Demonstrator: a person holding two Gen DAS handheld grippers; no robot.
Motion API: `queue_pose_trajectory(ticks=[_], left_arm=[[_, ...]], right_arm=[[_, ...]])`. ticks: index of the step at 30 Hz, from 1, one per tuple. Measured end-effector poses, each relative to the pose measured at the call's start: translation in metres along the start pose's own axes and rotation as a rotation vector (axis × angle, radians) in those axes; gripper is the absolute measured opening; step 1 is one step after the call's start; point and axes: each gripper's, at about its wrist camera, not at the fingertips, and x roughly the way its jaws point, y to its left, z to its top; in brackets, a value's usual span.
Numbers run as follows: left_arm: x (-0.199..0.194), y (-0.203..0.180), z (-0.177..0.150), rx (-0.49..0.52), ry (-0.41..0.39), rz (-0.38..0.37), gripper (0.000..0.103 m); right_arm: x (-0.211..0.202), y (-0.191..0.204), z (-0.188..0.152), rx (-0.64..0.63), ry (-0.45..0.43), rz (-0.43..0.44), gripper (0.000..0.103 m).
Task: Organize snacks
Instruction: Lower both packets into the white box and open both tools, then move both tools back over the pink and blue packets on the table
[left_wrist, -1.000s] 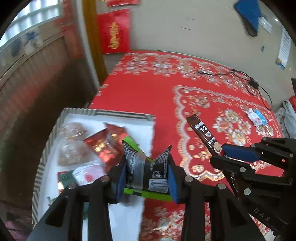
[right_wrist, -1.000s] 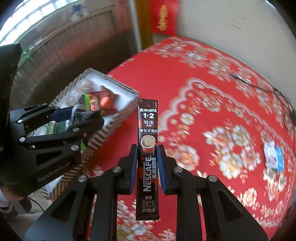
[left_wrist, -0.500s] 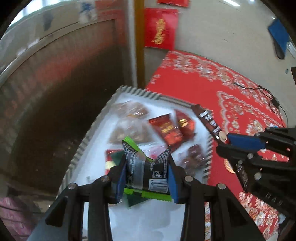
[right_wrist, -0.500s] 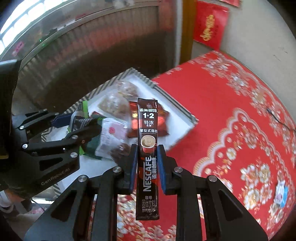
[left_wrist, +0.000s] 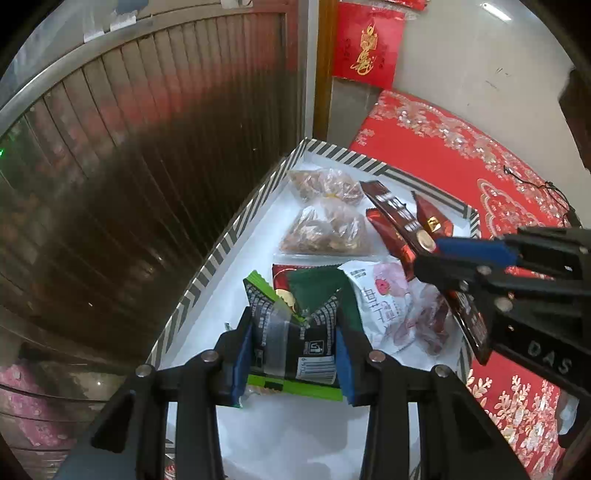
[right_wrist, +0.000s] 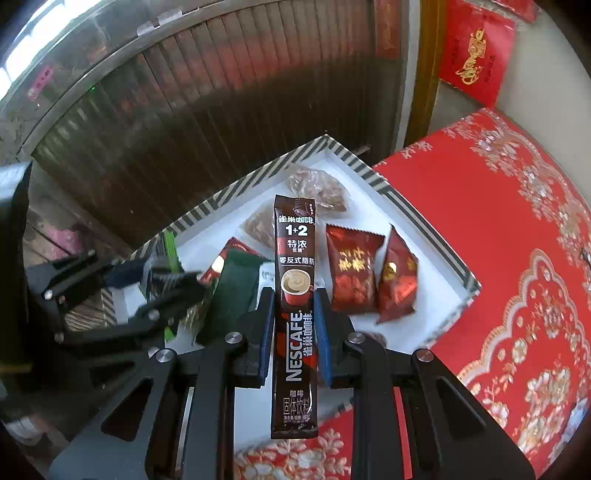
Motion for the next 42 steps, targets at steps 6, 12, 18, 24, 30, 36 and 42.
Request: queue_pose_trajectory(ticks=[6, 12, 18, 24, 30, 36, 42], left_arm=[[0.006, -0.004, 0.0, 0.012, 0.01, 0.004, 0.041], [0.014, -0.005, 0.001, 0.009, 0.023, -0.002, 0.045], [0.015, -0.004, 0.005, 0.002, 0.016, 0.008, 0.072], [0.011, -0.006, 0.007, -0.001, 0.014, 0.015, 0.074], [-0.001, -0.023, 0.016, 0.024, -0.024, 0.004, 0.077], [-0.004, -0.053, 0.023, 0.067, -0.03, -0.028, 0.078], [0.0, -0.087, 0.025, 0.116, -0.022, -0.058, 0.078]], right_arm=[[0.028, 0.0, 0.003, 0.023, 0.037, 0.004, 0.02], [0.027, -0.008, 0.001, 0.093, 0.013, 0.053, 0.023], [0.023, -0.025, -0.001, 0.231, -0.022, 0.218, 0.033], [0.012, -0.025, -0.005, 0.219, -0.038, 0.189, 0.036], [-0.007, -0.038, -0.017, 0.206, -0.056, 0.138, 0.036], [-0.025, -0.062, -0.036, 0.243, -0.073, 0.096, 0.036], [-0.045, -0.087, -0.059, 0.285, -0.103, 0.016, 0.036]])
